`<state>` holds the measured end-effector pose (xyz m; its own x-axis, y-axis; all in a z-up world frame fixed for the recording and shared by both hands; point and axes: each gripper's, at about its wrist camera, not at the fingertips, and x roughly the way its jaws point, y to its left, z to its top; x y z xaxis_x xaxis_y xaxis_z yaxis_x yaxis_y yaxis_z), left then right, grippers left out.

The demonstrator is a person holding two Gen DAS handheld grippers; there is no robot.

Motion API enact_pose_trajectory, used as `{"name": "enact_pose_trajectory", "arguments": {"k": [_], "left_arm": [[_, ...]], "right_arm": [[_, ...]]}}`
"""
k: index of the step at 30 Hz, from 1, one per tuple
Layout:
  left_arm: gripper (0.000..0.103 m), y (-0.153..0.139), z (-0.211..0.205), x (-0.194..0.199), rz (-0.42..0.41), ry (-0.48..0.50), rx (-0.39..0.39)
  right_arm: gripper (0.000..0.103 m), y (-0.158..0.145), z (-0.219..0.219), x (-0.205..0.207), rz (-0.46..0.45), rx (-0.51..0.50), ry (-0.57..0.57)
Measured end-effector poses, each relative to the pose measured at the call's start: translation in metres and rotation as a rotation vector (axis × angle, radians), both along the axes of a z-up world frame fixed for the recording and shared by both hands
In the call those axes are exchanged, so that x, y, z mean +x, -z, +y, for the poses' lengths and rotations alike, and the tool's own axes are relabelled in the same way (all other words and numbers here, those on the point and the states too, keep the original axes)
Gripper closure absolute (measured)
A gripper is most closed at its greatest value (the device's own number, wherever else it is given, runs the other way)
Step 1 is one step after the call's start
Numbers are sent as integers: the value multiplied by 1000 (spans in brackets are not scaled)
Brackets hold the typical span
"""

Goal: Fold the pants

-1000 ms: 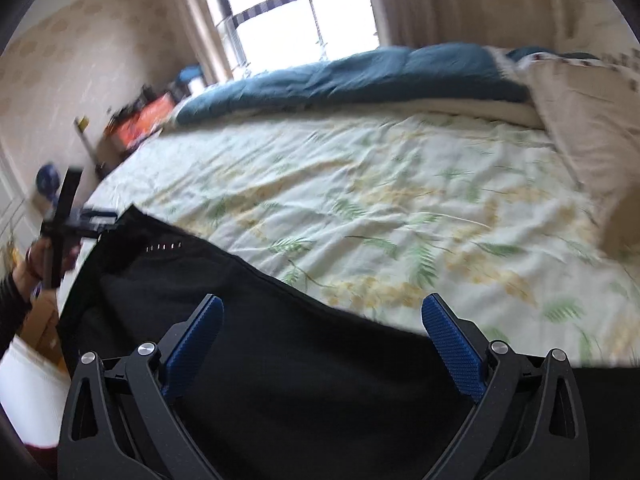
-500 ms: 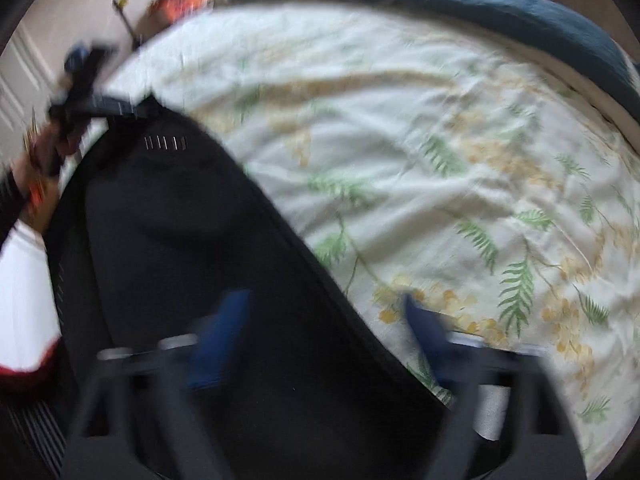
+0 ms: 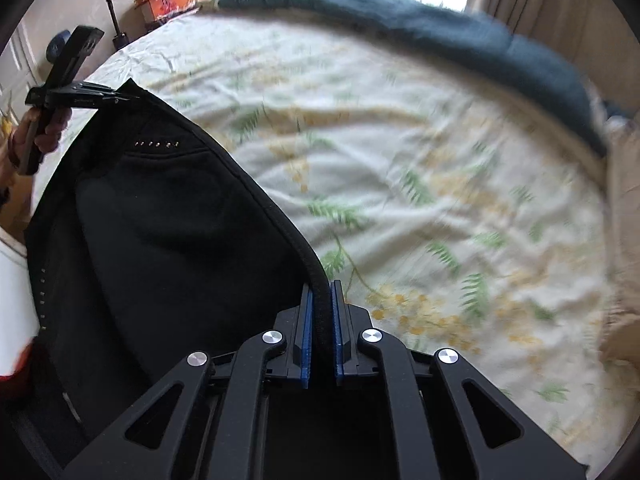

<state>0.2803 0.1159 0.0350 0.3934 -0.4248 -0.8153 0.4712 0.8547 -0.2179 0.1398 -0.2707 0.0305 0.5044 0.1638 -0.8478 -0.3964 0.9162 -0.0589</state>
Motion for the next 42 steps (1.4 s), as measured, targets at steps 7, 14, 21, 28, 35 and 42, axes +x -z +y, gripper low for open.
{"name": "enact_pose_trajectory", "arguments": {"k": [7,14,21,28,35,42], "left_arm": [[97,-38,29,-66,-131,36,-119],[98,-37,57,-125,-139,16,-158],[96,13,91,-171,-5,-94,-196],[56,33,117,-235,44,-248,-352],[50,43,97,-243,59,-318,-431],[50,71,102,-209,124,-496,-511]], "right_arm": [[95,-15,38,-90,-222,-126,18],[95,12,67,-157,-286,-189,36],[95,54,73,-186,-219,-173,78],[79,67,79,-198,-237,-184,123],[40,49,36,-211,-123,328,320],[39,73,16,-212,0,692,450]]}}
